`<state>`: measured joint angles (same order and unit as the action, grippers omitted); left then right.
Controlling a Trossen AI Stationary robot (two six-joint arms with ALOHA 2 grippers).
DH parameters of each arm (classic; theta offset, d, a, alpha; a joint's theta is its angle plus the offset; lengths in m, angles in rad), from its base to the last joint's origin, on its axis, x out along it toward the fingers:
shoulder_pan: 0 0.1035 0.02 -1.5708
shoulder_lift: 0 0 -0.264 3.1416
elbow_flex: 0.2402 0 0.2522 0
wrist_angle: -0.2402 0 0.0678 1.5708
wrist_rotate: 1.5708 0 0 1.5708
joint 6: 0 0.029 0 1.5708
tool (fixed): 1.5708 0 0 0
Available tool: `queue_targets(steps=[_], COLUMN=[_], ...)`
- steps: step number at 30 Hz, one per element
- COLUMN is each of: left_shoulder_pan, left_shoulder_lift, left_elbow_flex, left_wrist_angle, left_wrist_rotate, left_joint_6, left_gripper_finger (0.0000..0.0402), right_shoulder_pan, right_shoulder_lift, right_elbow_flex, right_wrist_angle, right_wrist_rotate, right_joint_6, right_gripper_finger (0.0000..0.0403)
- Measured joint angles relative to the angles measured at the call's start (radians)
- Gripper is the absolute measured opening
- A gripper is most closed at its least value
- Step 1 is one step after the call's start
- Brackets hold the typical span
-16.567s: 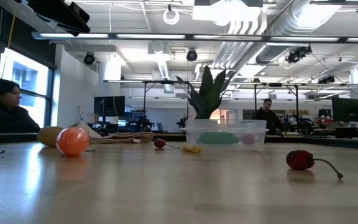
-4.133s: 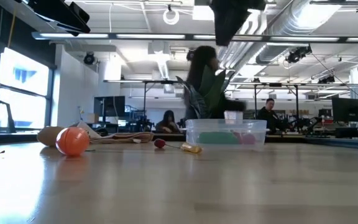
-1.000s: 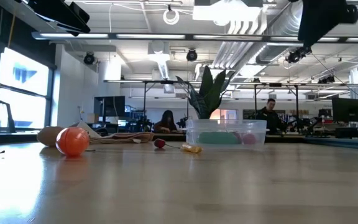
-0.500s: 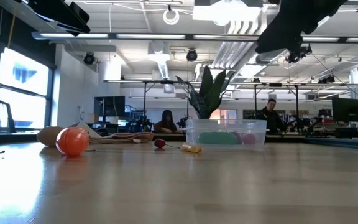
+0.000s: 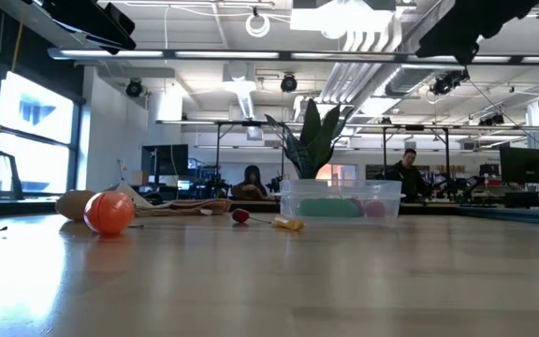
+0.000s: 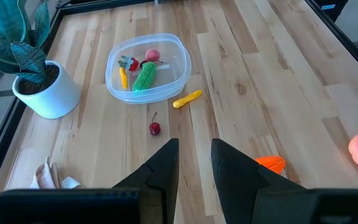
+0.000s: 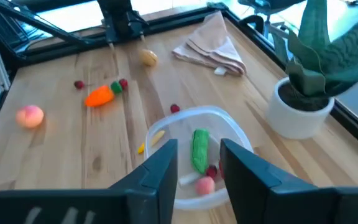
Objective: Pick and placing Produce into tupperware
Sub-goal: Put the potato into the transparent bin
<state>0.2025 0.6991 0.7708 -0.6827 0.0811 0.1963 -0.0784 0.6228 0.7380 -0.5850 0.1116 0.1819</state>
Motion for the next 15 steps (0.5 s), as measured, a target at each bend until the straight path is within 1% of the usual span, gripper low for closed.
queue_targets(steps=[6, 11, 13, 15], left_shoulder_pan=[0.000, 0.000, 0.000, 0.000], left_shoulder_lift=[0.000, 0.000, 0.000, 0.000], left_elbow_flex=[0.000, 0.000, 0.000, 0.000], left_wrist_angle=[0.000, 0.000, 0.000, 0.000], left_wrist_rotate=[0.000, 0.000, 0.000, 0.000], left_joint_6=[0.000, 0.000, 0.000, 0.000], left_gripper_finger=[0.0083, 0.0083, 0.0083, 0.0083], right_shoulder_pan=[0.000, 0.000, 0.000, 0.000], right_shoulder_lift=[-0.042, -0.041, -0.045, -0.063], right_elbow_flex=[0.000, -0.004, -0.046, -0.125], right_wrist_angle=[-0.045, -0.084, -0.025, 0.075], right_wrist_rotate=[-0.007, -0.004, -0.022, -0.053], right_joint_6=[-0.033, -0.021, -0.021, -0.040], right_gripper_finger=[0.0062, 0.0041, 0.0037, 0.0036])
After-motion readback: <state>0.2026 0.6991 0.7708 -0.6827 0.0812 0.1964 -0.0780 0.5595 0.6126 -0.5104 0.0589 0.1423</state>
